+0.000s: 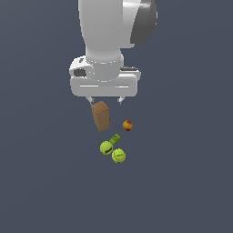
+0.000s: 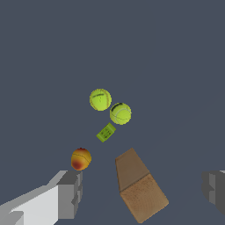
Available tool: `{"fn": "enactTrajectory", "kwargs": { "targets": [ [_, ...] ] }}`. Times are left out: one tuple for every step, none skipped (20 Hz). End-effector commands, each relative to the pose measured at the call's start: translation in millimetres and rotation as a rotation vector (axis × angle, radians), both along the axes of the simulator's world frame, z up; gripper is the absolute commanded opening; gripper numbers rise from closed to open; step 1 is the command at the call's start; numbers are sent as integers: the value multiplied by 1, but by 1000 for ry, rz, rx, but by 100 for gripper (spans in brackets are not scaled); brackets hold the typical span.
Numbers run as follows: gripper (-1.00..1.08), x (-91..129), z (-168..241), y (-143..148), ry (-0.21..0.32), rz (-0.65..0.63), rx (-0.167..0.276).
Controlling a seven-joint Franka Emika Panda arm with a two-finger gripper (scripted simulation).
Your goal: Pick up a designated object from a clutter of objects.
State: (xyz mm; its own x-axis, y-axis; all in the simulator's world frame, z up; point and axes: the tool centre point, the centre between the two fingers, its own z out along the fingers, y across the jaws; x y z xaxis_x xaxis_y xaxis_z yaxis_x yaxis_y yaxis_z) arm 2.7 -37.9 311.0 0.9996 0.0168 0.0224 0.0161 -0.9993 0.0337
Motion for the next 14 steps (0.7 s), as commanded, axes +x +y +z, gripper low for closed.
{"fn": "enactTrajectory", "kwargs": {
  "targets": [
    [100, 0, 1, 1, -1, 1, 0],
    [100, 0, 0, 1, -1, 1, 0],
    [100, 0, 0, 1, -1, 1, 0],
    [100, 0, -2, 1, 0, 2, 0],
    [100, 0, -4, 2, 0, 2, 0],
    [100, 0, -6, 3, 0, 2, 0],
    [100, 0, -9, 5, 0, 3, 1],
    [100, -1, -13, 6, 1, 4, 1],
    [100, -1, -17, 8, 1, 5, 1],
    [100, -1, -21, 10, 1, 6, 1],
    [100, -2, -26, 12, 2, 7, 2],
    [100, -2, -32, 15, 2, 9, 2],
    [100, -3, -38, 18, 3, 10, 3],
    [100, -4, -44, 20, 3, 11, 3]
  ]
}}
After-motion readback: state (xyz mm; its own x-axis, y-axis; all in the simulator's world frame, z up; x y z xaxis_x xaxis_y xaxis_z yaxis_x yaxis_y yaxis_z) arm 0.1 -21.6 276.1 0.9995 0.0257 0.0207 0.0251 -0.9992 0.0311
